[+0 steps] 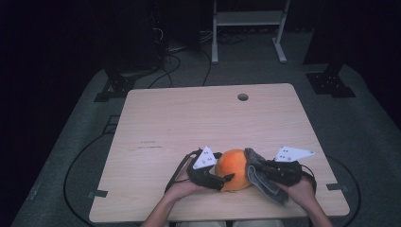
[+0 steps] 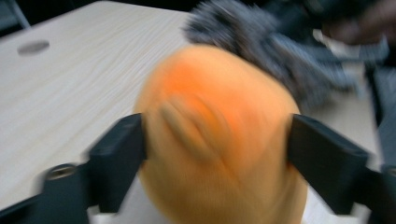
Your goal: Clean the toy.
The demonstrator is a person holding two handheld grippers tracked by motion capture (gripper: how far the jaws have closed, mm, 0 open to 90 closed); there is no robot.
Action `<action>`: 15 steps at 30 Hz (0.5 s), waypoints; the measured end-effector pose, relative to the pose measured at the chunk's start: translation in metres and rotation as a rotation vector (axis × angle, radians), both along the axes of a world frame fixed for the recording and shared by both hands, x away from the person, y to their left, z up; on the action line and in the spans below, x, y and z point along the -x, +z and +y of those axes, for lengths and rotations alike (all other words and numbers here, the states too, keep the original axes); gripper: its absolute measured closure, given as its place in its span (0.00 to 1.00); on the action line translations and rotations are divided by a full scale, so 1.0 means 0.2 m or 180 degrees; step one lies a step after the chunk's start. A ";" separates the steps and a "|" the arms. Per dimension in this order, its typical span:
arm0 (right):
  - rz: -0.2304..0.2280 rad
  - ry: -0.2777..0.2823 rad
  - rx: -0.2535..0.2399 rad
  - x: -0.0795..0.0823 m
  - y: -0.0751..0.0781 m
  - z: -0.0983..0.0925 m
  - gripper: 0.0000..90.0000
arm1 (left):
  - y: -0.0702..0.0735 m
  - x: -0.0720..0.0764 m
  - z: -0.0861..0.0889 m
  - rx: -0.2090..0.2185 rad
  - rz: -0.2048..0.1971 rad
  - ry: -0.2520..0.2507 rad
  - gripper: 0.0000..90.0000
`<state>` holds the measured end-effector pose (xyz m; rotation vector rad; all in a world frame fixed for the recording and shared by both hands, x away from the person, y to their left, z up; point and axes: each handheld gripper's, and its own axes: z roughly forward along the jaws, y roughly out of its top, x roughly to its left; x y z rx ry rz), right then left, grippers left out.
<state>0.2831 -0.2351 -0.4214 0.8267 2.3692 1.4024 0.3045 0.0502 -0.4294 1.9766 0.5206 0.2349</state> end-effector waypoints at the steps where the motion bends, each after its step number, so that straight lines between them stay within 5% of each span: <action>1: -0.0007 0.0051 -0.0003 0.02 0.00 0.01 0.89 | -0.01 -0.01 -0.01 -0.0018 0.0070 0.0023 0.11; 3: -0.0034 0.0120 0.0068 0.05 0.00 0.03 0.89 | -0.03 -0.01 -0.04 -0.0109 0.0189 -0.0021 0.11; 5: -0.0030 0.0141 0.0090 0.06 0.00 0.03 0.89 | -0.04 0.01 -0.04 -0.0102 0.0088 -0.0058 0.29; 8: -0.0028 0.0098 0.0039 0.06 0.01 0.00 0.89 | -0.02 0.05 -0.05 -0.0149 -0.0295 -0.0053 0.41; 11: -0.0201 -0.0005 -0.0232 0.05 0.07 -0.03 0.89 | 0.01 0.10 -0.08 -0.0293 -0.0989 -0.0167 0.46; 14: -0.0174 -0.0007 -0.0185 0.02 0.05 0.01 0.89 | -0.01 0.08 -0.08 -0.0366 -0.0917 -0.0191 0.38; 15: -0.0141 0.0001 -0.0154 0.02 0.03 0.02 0.89 | -0.02 0.05 -0.06 -0.0229 -0.0662 -0.0101 0.30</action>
